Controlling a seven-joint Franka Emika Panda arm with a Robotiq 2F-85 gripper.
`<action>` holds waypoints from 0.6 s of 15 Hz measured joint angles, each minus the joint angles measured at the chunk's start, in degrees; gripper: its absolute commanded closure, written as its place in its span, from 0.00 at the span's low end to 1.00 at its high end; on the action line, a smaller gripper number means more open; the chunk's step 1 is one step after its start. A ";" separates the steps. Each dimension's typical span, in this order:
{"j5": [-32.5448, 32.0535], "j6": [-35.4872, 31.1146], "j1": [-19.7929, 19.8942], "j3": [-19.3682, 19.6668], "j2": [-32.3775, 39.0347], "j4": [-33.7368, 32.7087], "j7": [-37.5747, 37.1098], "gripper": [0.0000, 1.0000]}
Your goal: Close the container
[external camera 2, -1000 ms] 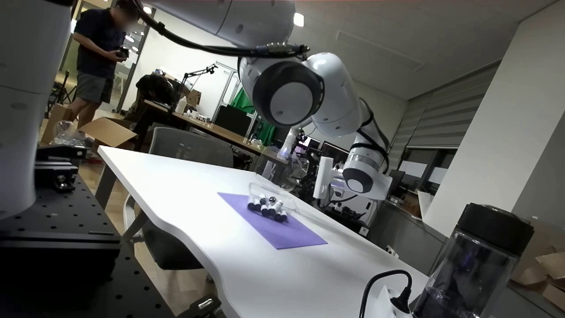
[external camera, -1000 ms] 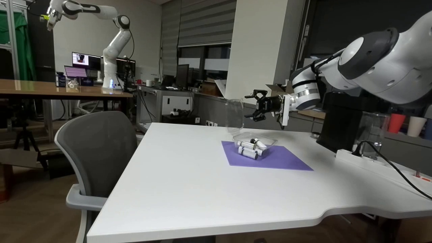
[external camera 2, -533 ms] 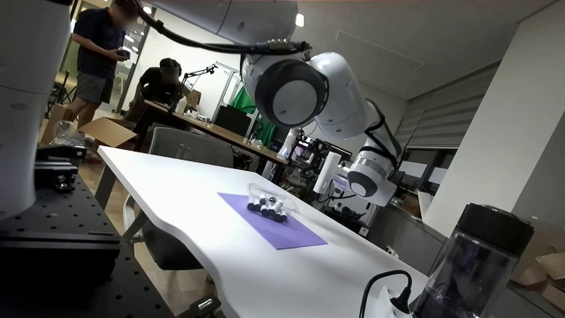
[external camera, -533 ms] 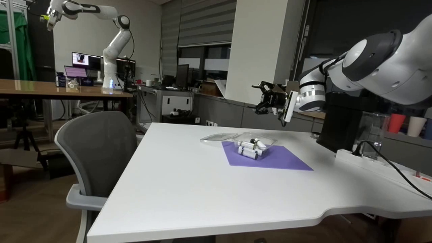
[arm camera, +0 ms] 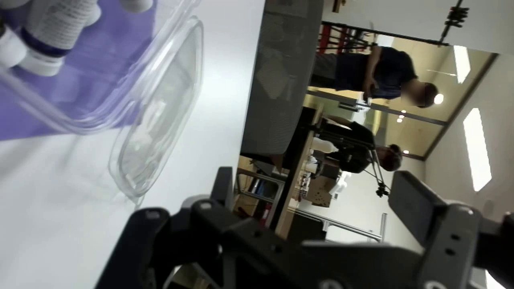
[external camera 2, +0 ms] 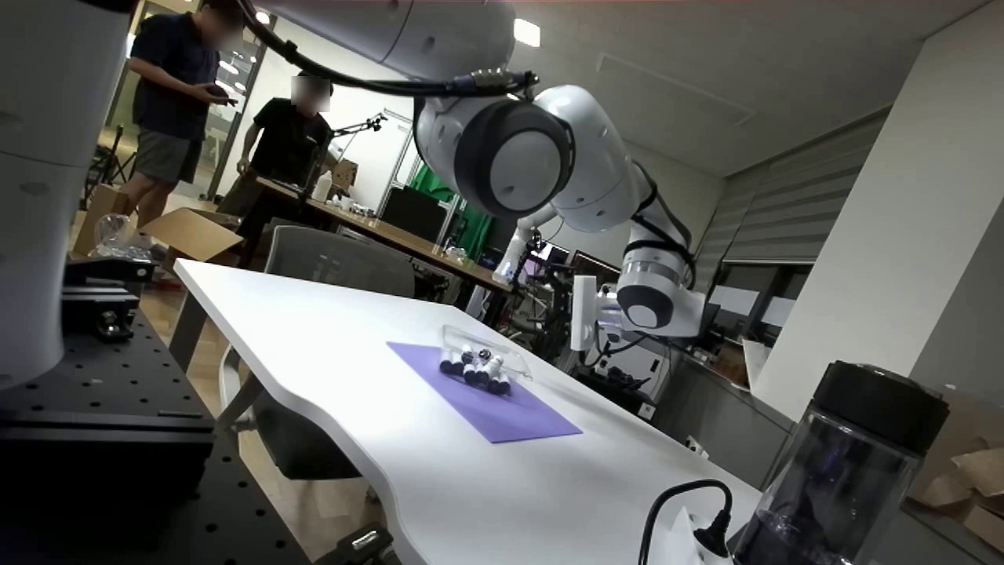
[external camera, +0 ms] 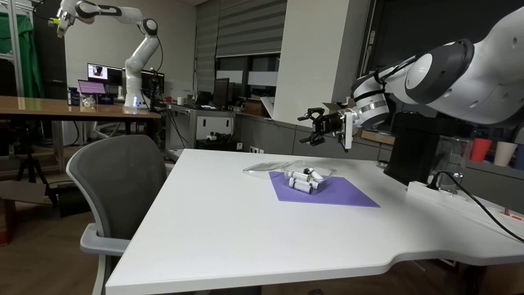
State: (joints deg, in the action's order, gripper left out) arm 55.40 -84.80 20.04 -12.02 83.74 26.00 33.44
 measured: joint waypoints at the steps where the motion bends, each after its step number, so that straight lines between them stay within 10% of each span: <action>1: -0.40 -0.67 -0.42 -0.11 0.05 -0.03 0.01 0.00; 9: -0.40 -0.35 0.05 -0.39 0.21 -0.03 0.06 0.00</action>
State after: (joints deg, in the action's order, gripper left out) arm 54.99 -85.15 20.09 -12.41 83.95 25.96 33.49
